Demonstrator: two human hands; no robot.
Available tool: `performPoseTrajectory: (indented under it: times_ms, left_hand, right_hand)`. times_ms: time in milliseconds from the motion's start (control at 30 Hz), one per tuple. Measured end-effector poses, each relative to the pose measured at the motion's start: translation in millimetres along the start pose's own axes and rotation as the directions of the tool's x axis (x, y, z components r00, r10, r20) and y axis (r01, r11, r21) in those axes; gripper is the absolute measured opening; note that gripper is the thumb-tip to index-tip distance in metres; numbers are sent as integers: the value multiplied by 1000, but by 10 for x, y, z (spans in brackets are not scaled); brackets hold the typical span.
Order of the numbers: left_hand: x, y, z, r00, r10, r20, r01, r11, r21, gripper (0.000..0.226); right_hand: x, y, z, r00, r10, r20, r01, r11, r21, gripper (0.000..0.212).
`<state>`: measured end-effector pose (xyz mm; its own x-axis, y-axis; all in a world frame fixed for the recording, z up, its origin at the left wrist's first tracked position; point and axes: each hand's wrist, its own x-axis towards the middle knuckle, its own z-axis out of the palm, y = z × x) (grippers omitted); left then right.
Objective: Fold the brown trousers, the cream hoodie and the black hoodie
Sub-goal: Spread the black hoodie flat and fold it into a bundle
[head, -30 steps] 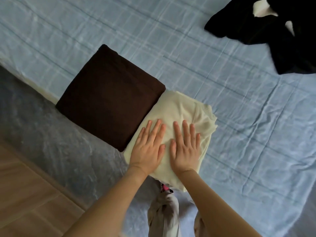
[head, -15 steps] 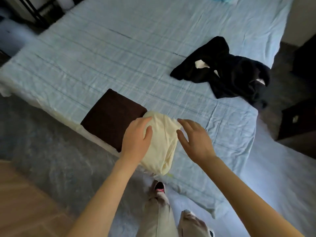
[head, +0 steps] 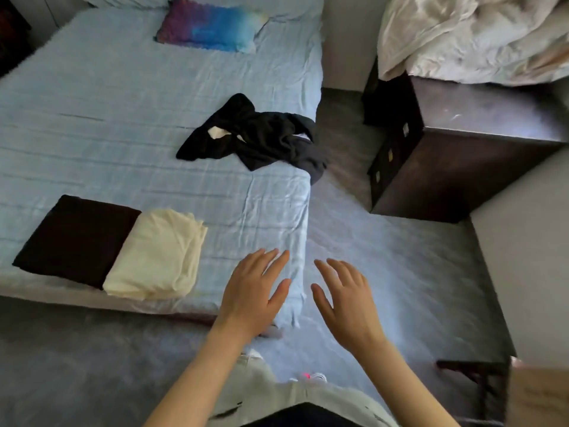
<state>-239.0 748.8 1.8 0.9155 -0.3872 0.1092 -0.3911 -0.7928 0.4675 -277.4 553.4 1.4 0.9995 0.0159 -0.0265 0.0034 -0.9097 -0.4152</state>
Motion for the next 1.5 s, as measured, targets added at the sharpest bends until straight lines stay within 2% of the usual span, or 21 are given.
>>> performPoseTrajectory:
  times_ms: [100,233,467,667,867,1100,1267,1500]
  left_hand:
    - [-26,421,289,991,108,84,-108,994,3,54]
    - [118,826,435,965,234,117,-236,972,3,51]
    - [525,1483,641,889,427,166,-432,902,-7,49]
    - [847,1828,866,841,486,238,-491,870,-44,49]
    - [1435,1832,1097,856,440,271,-448,893,-38,51]
    - [2615,1649,1396,928,309,207,-303,951,-61,52]
    - [3405,1496,1229,984,153,87,-143,984,-110,53]
    - [4146,1121,1109,997,-78,0,78,995,-69,50]
  right_hand:
    - [-442,463,-105,991,128,-33,-129,990,-50,47]
    - [-817,861,-319,961,242,-135,-249,968,-35,47]
    - [-1105,1308,-644,877,369,-307,-376,926,37,47]
    - [-1025,1633,-767,850,421,-316,-425,903,61,46]
    - [-501,2061,-794,874,406,-266,-408,911,49,50]
    - [914,2730,-992,947,279,-158,-288,957,-33,47]
    - [2083,2929,-1396,988,110,-107,-114,993,-32,47]
    - [3464,2996,-1542,994,-111,25,112,993,-44,45]
